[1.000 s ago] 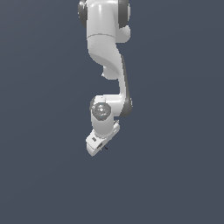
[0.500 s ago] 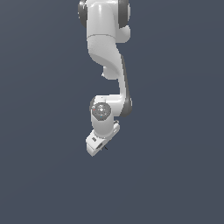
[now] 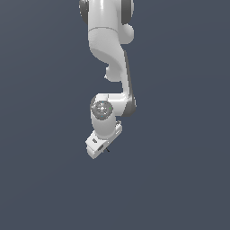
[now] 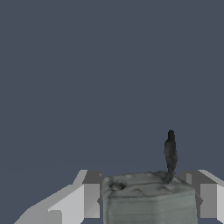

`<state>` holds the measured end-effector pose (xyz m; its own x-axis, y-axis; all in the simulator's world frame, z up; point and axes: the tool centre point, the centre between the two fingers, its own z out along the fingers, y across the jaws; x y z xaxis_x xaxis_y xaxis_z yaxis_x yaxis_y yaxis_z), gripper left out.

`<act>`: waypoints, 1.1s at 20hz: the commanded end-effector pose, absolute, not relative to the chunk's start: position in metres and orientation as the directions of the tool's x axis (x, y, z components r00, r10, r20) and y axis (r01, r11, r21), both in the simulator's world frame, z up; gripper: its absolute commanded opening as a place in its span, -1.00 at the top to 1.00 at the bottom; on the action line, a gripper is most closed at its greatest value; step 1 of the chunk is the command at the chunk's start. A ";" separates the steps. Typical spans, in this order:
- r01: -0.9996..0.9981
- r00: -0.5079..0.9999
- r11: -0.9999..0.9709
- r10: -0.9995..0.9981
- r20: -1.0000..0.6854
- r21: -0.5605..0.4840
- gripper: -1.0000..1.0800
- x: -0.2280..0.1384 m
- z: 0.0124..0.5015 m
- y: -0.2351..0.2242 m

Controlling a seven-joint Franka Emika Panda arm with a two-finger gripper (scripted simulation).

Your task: Pick up the object and move it to a goal position.

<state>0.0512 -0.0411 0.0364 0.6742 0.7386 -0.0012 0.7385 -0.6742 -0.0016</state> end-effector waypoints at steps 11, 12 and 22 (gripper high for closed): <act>0.739 0.674 -0.674 0.739 0.000 0.000 1.00 0.059 0.155 -0.061; 0.739 0.674 -0.674 0.739 0.000 0.000 1.00 0.060 0.167 -0.063; 0.739 0.673 -0.673 0.739 0.001 -0.001 1.00 0.069 0.281 -0.083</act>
